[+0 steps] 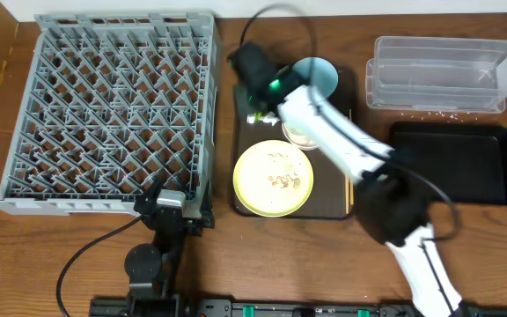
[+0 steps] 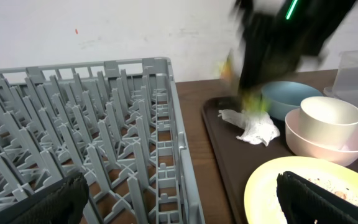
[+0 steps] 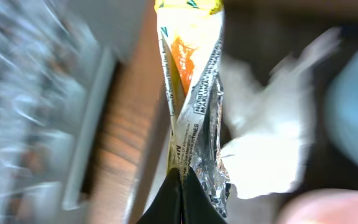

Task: Sort waste into correct bins and load items into the dishwasher
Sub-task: 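Carry the wrapper to the clear plastic bin and release it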

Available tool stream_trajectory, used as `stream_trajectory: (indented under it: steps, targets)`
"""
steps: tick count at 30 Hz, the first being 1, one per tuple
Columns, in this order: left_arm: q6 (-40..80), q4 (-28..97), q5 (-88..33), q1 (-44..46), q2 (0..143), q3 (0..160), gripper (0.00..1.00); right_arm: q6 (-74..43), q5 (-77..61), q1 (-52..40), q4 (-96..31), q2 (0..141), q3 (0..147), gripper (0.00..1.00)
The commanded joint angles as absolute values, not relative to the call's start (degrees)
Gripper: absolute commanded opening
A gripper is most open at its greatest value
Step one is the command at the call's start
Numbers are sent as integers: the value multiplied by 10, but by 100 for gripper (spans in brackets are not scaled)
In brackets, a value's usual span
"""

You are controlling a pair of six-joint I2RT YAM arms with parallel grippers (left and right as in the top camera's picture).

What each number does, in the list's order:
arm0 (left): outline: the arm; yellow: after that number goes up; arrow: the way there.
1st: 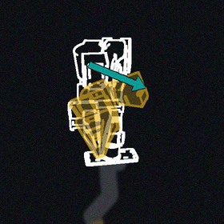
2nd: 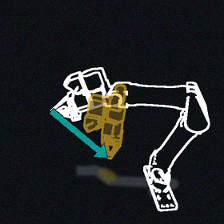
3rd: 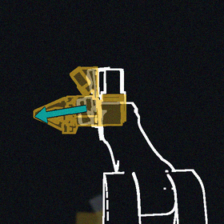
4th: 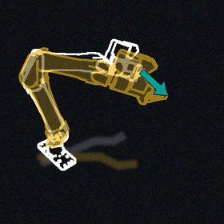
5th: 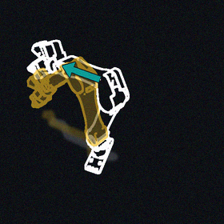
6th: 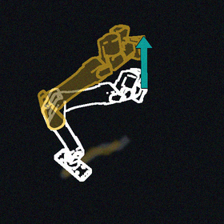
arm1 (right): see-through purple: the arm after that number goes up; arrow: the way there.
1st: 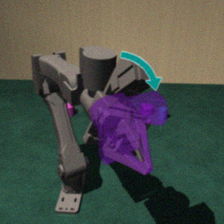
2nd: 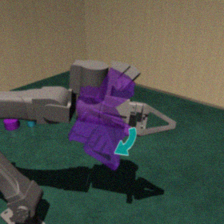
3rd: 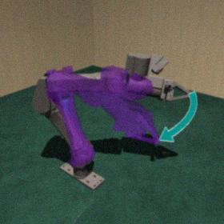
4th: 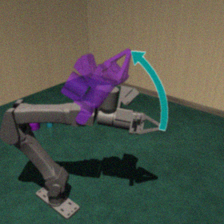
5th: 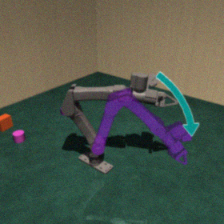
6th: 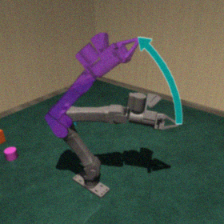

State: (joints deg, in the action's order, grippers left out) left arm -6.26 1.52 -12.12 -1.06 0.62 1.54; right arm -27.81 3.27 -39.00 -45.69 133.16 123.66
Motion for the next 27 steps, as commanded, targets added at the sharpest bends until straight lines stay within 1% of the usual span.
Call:
stream_trajectory:
  steps: [1,4,10,16,19,23,27]
  targets:
    - [-68,30,-135,-9,2,3,98,-272,41,-355,-465,1229,1248,1]
    - [-68,30,-135,-9,2,3,97,-273,41,-311,-491,1179,1248,1]
    - [-68,30,-135,-9,2,3,98,-328,79,-211,-548,1155,1248,1]
    - [-68,30,-135,-9,2,3,98,-481,96,-97,-619,1171,1239,2]
    - [-68,30,-135,-9,2,3,98,-554,96,-56,-626,1184,1235,2]
    - [-68,30,-135,-9,2,3,98,-629,96,-15,-622,1204,1235,2]
    - [-68,30,-135,-9,2,3,98,-662,96,5,-607,1225,1235,1]
